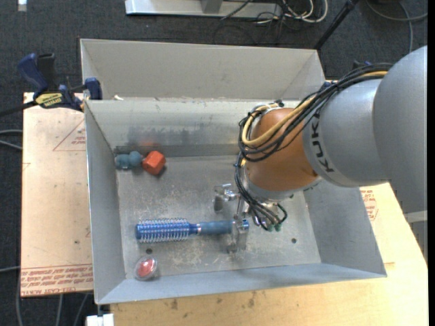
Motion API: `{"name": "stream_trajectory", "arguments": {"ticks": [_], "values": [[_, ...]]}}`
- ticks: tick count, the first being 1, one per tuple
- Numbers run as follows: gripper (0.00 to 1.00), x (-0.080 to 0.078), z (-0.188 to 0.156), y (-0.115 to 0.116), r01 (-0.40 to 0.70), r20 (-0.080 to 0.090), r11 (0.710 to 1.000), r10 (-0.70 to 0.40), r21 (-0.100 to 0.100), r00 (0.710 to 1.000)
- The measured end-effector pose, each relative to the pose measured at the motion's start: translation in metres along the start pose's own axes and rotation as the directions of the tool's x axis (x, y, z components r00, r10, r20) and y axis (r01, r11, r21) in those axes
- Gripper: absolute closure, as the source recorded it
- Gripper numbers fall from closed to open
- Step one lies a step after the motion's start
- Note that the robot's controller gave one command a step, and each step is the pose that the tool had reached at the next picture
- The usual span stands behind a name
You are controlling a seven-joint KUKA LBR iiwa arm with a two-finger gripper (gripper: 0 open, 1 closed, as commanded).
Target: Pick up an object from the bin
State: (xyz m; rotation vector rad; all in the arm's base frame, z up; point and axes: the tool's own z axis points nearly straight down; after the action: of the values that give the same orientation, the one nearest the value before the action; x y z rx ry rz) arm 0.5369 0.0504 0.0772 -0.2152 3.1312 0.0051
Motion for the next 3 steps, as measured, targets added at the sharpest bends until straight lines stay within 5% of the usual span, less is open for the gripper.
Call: {"name": "stream_trajectory", "arguments": {"ticks": [1,2,3], "values": [[1.00,0.001,0.000,-0.002,-0.002,-0.002,1.000,0.002,0.002,1.000],[1.00,-0.009,-0.160,-0.002,-0.022,0.008,1.000,0.022,0.003,1.000],[0.00,-0.007,-0.155,-0.002,-0.022,0.000,1.000,0.022,0.003,1.000]]}}
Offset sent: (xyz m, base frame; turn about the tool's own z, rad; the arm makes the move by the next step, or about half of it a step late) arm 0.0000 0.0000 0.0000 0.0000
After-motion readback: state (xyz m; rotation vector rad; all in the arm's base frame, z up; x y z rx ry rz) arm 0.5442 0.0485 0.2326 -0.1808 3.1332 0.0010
